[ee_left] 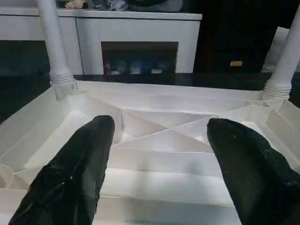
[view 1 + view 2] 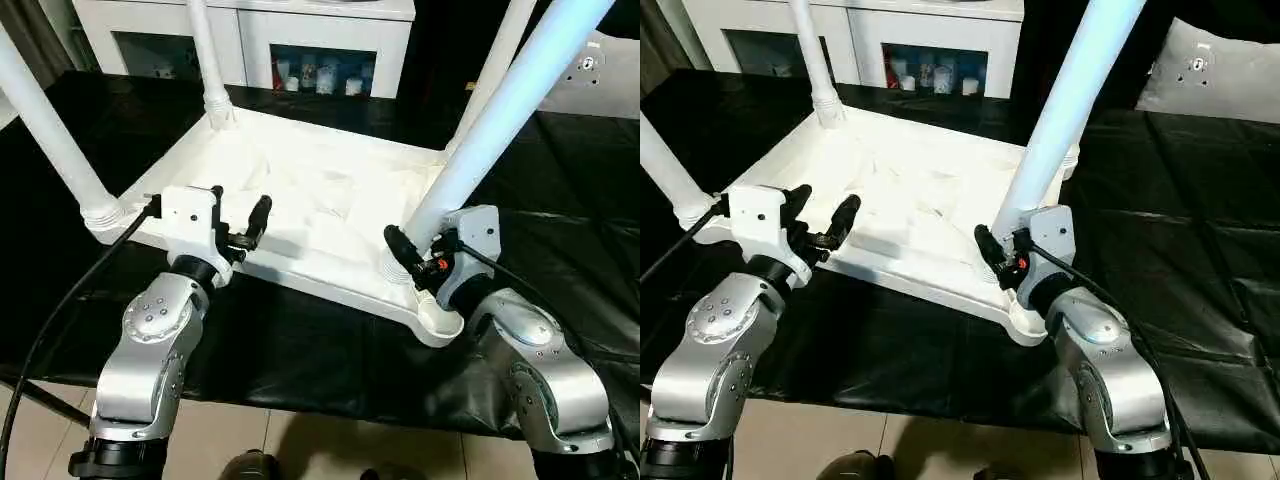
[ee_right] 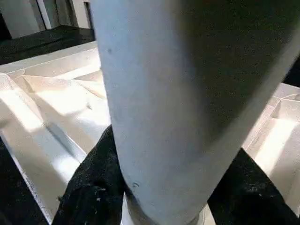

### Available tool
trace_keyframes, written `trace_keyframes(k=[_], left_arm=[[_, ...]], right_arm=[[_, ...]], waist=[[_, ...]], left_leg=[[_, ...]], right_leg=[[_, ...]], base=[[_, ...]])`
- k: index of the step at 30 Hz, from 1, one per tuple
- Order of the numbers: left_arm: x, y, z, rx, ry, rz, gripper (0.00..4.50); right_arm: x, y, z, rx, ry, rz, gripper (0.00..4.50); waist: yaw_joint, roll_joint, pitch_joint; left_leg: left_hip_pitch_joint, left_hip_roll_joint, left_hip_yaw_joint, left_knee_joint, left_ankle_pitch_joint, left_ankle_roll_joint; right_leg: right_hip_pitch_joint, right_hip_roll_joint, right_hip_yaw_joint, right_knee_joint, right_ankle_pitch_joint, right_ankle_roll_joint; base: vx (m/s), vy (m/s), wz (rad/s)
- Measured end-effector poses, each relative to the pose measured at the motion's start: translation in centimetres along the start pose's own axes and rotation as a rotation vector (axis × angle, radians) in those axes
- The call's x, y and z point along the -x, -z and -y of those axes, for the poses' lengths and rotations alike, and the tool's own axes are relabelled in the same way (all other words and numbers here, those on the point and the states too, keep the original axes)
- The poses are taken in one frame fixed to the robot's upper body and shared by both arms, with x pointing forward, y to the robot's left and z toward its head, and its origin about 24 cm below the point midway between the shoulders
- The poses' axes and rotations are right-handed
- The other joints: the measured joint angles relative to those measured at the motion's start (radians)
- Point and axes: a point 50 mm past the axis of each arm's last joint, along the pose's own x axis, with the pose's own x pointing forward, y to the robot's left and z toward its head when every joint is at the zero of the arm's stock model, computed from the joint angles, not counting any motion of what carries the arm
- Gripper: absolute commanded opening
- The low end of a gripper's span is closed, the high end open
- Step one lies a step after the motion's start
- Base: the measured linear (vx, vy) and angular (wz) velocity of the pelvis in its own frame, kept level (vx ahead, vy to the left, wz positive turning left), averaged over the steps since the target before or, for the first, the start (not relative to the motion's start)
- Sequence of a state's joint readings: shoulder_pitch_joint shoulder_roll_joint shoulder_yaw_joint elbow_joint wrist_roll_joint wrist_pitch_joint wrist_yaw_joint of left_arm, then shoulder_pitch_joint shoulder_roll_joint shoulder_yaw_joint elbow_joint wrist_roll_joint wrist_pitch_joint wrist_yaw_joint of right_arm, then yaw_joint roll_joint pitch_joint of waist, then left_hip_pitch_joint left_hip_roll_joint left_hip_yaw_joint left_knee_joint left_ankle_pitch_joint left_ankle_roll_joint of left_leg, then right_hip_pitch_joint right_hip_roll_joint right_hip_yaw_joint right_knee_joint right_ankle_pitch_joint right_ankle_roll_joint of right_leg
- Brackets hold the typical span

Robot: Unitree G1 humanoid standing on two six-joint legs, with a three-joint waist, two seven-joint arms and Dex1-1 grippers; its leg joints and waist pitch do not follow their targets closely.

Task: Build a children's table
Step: Move to table

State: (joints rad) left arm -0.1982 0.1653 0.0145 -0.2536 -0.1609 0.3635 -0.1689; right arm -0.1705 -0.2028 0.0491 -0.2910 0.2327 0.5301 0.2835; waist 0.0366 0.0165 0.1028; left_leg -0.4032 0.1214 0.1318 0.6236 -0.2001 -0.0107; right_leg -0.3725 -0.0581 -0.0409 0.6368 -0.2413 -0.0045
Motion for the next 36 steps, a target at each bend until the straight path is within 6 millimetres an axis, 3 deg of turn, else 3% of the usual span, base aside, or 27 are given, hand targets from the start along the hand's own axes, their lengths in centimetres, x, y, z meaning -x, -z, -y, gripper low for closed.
trace_keyframes(k=[16, 30, 36], left_arm=[[-0.6, 0.2, 0.2, 0.005, 0.044, -0.012, 3.61], [-2.4, 0.0, 0.9, -0.128, 0.418, -0.085, 3.61], [-2.0, 0.8, 1.9, -0.194, 0.656, -0.157, 3.61]], right_arm=[[-0.3, -0.8, 0.2, 0.024, -0.003, 0.011, 1.88], [0.0, -0.3, 2.6, 0.000, 0.073, -0.013, 1.87], [0.1, -0.8, 3.6, -0.054, 0.085, 0.053, 1.87]], waist=[[0.000, -0.001, -0.001], [0.003, -0.002, -0.003], [0.020, 0.005, -0.007]], left_leg=[[0.000, 0.000, 0.001, -0.001, 0.000, 0.000], [0.002, 0.001, 0.007, -0.001, 0.002, 0.003], [0.003, 0.004, 0.010, -0.001, 0.008, 0.006]], right_leg=[[0.000, 0.000, 0.000, -0.001, 0.000, 0.000], [-0.001, -0.001, 0.001, 0.002, 0.001, 0.000], [-0.001, -0.002, 0.001, 0.006, 0.001, -0.001]], base=[[0.000, 0.000, 0.00], [0.000, 0.000, 0.00], [0.000, 0.000, 0.00]])
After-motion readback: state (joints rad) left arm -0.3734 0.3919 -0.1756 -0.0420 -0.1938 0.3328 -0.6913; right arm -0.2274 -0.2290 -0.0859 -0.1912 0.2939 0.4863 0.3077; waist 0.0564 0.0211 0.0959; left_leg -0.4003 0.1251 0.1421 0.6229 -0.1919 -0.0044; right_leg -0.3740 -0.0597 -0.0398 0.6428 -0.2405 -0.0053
